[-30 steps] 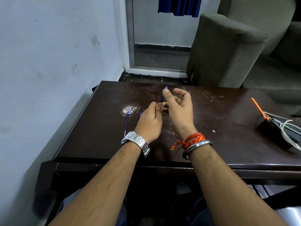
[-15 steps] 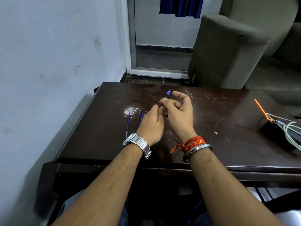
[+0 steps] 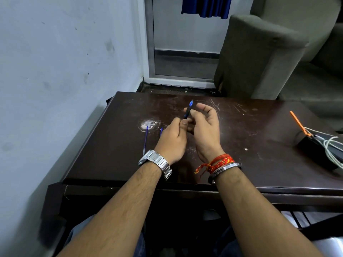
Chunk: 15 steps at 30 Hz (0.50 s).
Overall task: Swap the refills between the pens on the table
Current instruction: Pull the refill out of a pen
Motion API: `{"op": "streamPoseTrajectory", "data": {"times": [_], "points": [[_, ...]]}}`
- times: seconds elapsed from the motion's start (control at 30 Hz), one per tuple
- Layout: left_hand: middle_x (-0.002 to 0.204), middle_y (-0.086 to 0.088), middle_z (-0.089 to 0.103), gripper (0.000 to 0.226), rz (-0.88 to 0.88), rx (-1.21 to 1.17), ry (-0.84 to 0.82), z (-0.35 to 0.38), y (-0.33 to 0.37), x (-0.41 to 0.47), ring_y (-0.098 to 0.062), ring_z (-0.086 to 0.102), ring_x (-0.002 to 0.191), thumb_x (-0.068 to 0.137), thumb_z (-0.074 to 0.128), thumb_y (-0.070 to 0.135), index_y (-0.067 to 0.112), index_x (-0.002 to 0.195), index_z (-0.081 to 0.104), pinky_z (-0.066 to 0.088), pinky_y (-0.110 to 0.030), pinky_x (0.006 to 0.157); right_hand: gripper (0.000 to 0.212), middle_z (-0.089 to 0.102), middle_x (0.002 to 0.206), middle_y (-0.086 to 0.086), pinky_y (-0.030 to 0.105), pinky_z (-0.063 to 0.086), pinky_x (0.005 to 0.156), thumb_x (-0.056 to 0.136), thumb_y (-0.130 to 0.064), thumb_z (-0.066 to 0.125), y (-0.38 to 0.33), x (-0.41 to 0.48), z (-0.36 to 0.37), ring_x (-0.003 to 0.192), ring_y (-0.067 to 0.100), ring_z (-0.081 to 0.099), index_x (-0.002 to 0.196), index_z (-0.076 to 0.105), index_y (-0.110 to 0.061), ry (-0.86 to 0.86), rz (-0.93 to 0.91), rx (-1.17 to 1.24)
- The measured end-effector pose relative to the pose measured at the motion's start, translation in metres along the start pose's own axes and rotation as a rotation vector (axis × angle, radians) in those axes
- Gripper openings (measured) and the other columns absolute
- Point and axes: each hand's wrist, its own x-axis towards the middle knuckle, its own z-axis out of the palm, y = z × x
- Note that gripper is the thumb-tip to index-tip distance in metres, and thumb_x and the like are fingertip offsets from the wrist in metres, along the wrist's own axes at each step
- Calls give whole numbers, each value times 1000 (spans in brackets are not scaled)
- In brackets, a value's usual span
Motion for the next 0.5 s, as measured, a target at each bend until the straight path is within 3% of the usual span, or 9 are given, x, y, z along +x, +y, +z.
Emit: {"op": "streamPoseTrajectory", "data": {"times": [0.13,0.23,0.4,0.5], "points": [[72,7,49,27,5,-1,1,1,-2,0,-7,46,63,104,32,23,17,80,42,32,-16,51,33,63,93,7,32,53,73,89,-28,71,5,-1,0,75,12,63,114,54,-15,-19,55,-61],[73,3,47,23,17,26,-14,3,-5,1,-9,43,64,104,32,21,11,85,41,23,-25,53,27,66,87,6,31,55,73,88,-14,71,5,-2,0,69,10,65,109,55,-15,-20,3,-60],[74,2,48,26,29,41,-8,4,-8,3,-6,41,61,104,32,26,10,87,43,28,-19,49,22,76,83,-1,38,54,86,94,-4,58,4,-2,0,78,13,66,108,51,-20,-16,-50,-28],[75,1,48,28,30,51,-26,5,-9,3,-7,41,61,104,32,28,8,88,45,26,-24,51,19,77,82,-3,34,53,80,98,-5,50,0,-2,1,72,9,61,110,50,-20,-24,-7,14]]}}
